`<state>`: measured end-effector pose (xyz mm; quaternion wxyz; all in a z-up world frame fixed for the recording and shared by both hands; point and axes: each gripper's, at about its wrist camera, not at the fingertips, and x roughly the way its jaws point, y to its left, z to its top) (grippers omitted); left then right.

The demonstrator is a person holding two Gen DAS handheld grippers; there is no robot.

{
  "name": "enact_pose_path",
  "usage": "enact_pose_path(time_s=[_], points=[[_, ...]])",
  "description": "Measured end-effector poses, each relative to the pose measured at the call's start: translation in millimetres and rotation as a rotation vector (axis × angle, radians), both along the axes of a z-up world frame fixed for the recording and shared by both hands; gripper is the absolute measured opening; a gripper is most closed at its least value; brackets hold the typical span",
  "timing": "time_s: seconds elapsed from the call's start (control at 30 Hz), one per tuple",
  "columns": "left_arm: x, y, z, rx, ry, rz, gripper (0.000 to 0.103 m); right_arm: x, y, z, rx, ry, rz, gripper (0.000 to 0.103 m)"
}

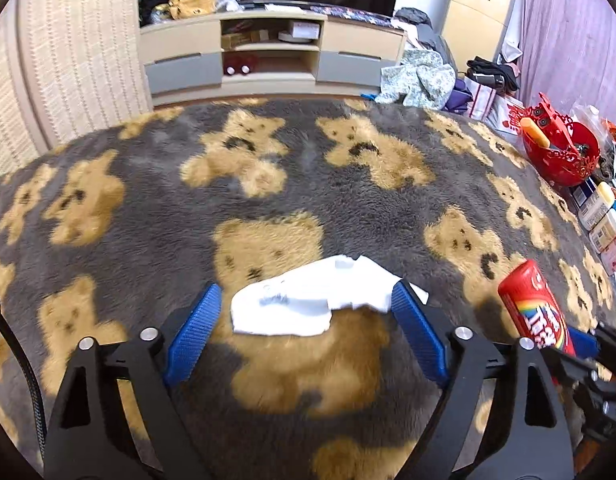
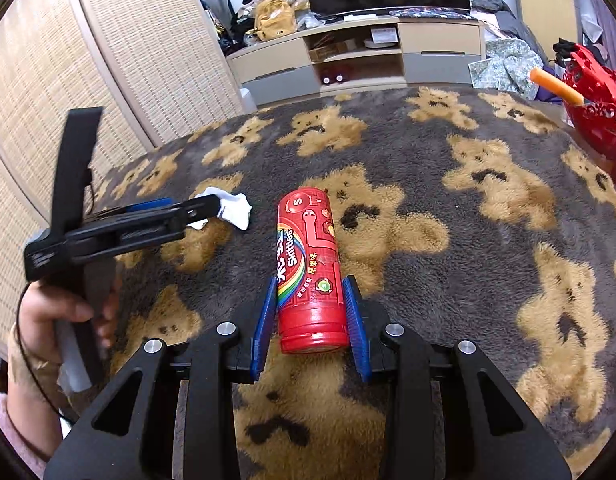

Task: Collect trash
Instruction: 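Grasp the red Skittles tube with the right gripper while the left gripper grasps the white tissue, then lower the tube and tissue into the black bin and open both grippers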

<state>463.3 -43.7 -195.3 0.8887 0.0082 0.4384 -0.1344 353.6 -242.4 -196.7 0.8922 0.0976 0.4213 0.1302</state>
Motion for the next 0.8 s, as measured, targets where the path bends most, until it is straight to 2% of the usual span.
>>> enact_pose_path(time_s=[0.07, 0.1, 0.27, 0.37, 0.4, 0.6, 0.8], points=[[4.7, -4.8, -6.0, 0.006, 0.014, -0.018, 0.064, 0.0, 0.1, -3.6, 0.004, 0.007, 0.002, 0.035], [6.1, -8.0, -9.6, 0.014, 0.021, -0.031, 0.047, 1.0, 0.7, -6.8, 0.006, 0.013, 0.002, 0.035], [-3.9, -13.7, -11.8, 0.030, 0.010, -0.052, 0.040, -2.8, 0.4, -10.9, 0.008, 0.024, -0.006, 0.035], [-16.9, -13.3, -9.8, 0.048, -0.001, -0.046, 0.026, -10.3, -0.7, -8.5, 0.017, 0.024, -0.016, 0.035], [-24.5, -11.4, -8.5, 0.048, 0.001, -0.038, 0.018, -16.6, 0.0, -6.2, 0.012, 0.024, -0.019, 0.035], [-78.7, 0.2, 13.7, 0.031, -0.003, -0.031, 0.008, -54.2, 4.2, 4.8, 0.019, 0.041, -0.018, 0.035], [-153.5, 7.5, 42.2, 0.033, -0.024, -0.017, 0.006, -111.0, 11.7, 19.0, 0.010, 0.055, -0.016, 0.035]])
